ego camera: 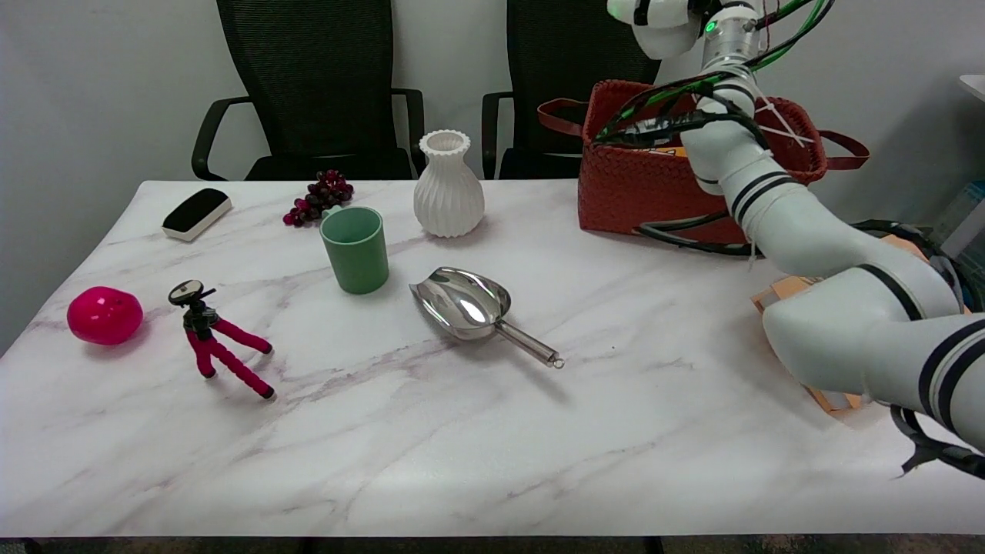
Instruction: Place the potted plant into the brown storage basket.
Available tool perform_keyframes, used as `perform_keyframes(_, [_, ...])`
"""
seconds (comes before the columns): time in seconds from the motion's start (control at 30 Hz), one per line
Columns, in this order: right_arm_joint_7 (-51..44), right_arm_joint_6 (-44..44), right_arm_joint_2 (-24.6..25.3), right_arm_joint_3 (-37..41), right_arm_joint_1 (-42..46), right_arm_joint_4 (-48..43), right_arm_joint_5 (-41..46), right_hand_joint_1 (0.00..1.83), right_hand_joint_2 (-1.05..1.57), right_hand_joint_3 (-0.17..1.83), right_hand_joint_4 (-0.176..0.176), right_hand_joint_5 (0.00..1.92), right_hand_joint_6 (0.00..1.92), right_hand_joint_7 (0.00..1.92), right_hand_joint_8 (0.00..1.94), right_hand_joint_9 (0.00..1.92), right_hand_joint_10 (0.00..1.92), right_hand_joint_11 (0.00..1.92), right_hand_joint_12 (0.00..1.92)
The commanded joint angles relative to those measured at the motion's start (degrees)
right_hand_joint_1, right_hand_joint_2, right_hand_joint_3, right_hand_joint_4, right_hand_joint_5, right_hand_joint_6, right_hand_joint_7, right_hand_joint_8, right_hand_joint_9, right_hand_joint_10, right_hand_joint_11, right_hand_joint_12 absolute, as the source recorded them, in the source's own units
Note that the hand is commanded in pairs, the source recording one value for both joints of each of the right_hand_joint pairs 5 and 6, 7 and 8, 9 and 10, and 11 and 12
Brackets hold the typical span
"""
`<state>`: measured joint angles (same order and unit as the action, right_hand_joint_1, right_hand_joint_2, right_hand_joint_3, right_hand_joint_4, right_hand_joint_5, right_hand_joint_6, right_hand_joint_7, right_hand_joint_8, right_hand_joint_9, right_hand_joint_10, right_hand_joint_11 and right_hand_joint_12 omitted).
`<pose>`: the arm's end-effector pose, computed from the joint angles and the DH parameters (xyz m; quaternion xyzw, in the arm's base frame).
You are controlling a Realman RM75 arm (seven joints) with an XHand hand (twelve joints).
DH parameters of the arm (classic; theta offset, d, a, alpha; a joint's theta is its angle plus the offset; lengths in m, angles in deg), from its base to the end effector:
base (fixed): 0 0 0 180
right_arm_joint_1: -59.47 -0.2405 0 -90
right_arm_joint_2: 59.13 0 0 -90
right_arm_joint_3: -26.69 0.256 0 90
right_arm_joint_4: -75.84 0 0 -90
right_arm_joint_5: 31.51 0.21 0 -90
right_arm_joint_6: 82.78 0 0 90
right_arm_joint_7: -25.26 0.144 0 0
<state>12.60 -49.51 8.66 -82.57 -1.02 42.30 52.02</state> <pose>-0.0594 -0.5215 0.4501 0.4619 -0.0404 0.4360 0.7714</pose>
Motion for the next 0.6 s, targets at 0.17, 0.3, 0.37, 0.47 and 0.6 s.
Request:
perform_keyframes(0.17, [-0.32,-1.81,-2.42,-0.67,-3.93,17.31,1.43,1.01,0.75,0.68,0.000,1.21,1.21,1.92,1.92,1.71,1.71,1.92,1.92])
perform_keyframes(0.3, [-0.50,-1.81,-3.53,-0.67,-2.57,17.38,4.27,1.01,0.75,0.68,0.000,1.21,1.21,1.92,1.92,1.71,1.71,1.92,1.92])
perform_keyframes(0.37, [-0.64,-1.81,-4.16,-0.67,-1.79,17.46,4.79,1.01,0.76,0.67,0.000,1.21,1.21,1.92,1.92,1.71,1.71,1.92,1.92])
perform_keyframes(0.47, [-0.64,-1.81,-4.88,-0.67,-0.93,17.30,4.87,1.01,0.76,0.66,0.000,1.21,1.21,1.92,1.92,1.72,1.72,1.92,1.92])
perform_keyframes(0.6, [-0.67,-1.64,-5.64,-0.67,-0.50,17.46,4.93,1.01,0.78,0.64,0.000,1.22,1.22,1.92,1.92,1.73,1.73,1.92,1.92])
